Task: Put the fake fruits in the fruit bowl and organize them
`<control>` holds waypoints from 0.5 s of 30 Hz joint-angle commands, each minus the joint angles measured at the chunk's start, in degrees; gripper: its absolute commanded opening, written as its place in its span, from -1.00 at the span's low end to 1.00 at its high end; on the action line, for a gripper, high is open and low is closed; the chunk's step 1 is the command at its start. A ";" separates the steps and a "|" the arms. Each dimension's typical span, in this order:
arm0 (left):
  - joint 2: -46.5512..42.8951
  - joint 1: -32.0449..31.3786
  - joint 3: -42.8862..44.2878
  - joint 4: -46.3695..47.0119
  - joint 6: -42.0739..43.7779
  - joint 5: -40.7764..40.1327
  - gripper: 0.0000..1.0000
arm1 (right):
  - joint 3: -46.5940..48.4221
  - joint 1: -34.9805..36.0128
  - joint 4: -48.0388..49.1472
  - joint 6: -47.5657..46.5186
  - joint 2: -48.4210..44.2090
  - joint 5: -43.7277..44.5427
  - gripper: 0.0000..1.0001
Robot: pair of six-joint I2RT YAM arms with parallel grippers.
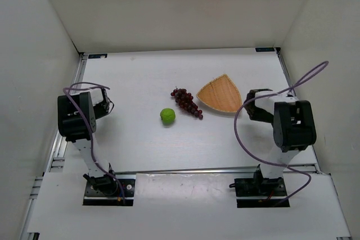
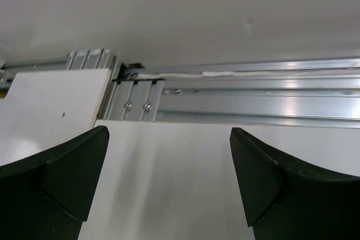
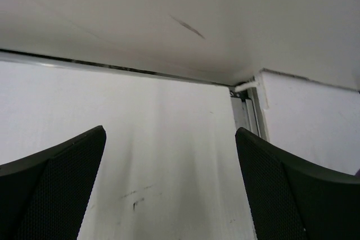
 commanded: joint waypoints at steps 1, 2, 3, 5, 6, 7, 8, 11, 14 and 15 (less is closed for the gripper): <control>-2.68 -1.27 1.40 -3.70 7.85 -4.27 0.99 | -1.40 7.93 -8.23 -3.12 -7.60 10.72 1.00; -4.10 -2.67 1.39 -3.70 8.72 -5.14 0.99 | -0.88 9.79 -8.23 -4.97 -8.58 12.06 1.00; -5.15 -3.91 1.39 -3.70 12.03 -7.06 0.99 | 1.04 13.64 -8.23 -6.99 -9.46 12.94 1.00; -6.57 -8.89 3.23 -3.70 18.45 -8.83 0.99 | 4.21 17.44 -8.23 -14.45 -10.61 14.09 1.00; -6.57 -10.58 6.72 -3.70 26.84 -8.84 0.99 | 5.96 21.02 -8.23 -16.83 -10.61 14.09 1.00; -6.57 -11.99 8.49 -3.70 30.49 -8.84 0.99 | 10.07 22.71 -8.23 -19.03 -10.61 14.09 1.00; -7.96 -13.22 9.99 -3.70 32.87 -8.84 0.99 | 12.29 24.30 -8.23 -22.97 -10.61 14.09 1.00; -13.66 -18.84 14.39 0.31 39.54 -8.84 0.99 | 20.97 29.14 -8.23 -29.92 -9.91 12.86 1.00; -20.25 -23.78 16.33 18.11 71.38 4.45 0.99 | 27.06 31.25 -8.23 -35.91 -8.86 10.76 1.00; -27.77 -23.78 16.33 28.98 80.01 16.01 0.99 | 30.21 32.12 -8.23 -39.49 -8.33 10.06 1.00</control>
